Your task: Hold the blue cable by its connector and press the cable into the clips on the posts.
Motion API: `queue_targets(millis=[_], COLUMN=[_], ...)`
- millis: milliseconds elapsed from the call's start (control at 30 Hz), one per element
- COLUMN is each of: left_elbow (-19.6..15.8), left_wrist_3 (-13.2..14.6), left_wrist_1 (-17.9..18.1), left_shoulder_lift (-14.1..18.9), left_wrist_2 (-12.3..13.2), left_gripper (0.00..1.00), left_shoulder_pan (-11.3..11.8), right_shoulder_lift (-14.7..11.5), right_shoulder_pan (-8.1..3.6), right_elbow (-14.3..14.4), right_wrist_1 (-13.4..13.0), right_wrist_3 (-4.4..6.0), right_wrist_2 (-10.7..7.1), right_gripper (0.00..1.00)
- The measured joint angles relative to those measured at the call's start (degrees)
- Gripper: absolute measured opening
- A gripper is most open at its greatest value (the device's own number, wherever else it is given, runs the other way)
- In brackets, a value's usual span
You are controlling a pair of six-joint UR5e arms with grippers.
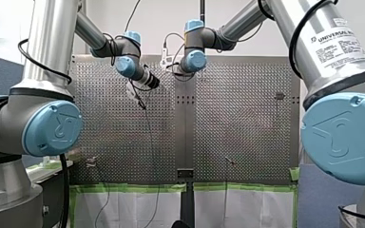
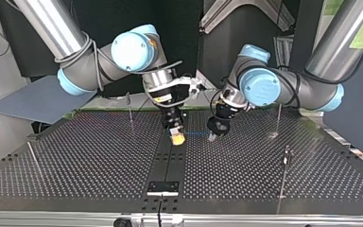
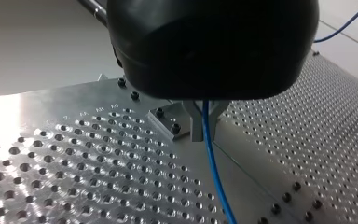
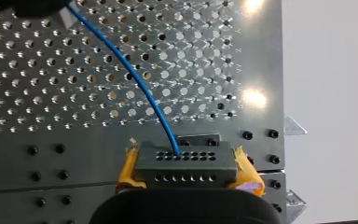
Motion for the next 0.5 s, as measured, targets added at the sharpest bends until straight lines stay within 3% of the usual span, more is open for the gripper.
queue_targets(millis=[300, 500], left_elbow=[-2.4, -4.5], left_wrist_3=[4.3, 7.1], left_wrist_1=[-2.3, -3.0], left_shoulder_lift=[3.5, 6.4], left_wrist_2=[-4.3, -7.1], left_gripper=[0.00, 0.00], left_shoulder_pan=[0.3, 0.9], right_shoulder_lift=[1.5, 1.9], right_shoulder_pan=[0.20, 0.23], right_elbow=[0.6, 0.6], right_wrist_1=[-0.2, -0.4], right_wrist_3=[0.12, 0.77], right_wrist_2=[-0.92, -2.58], right_gripper=[0.00, 0.00])
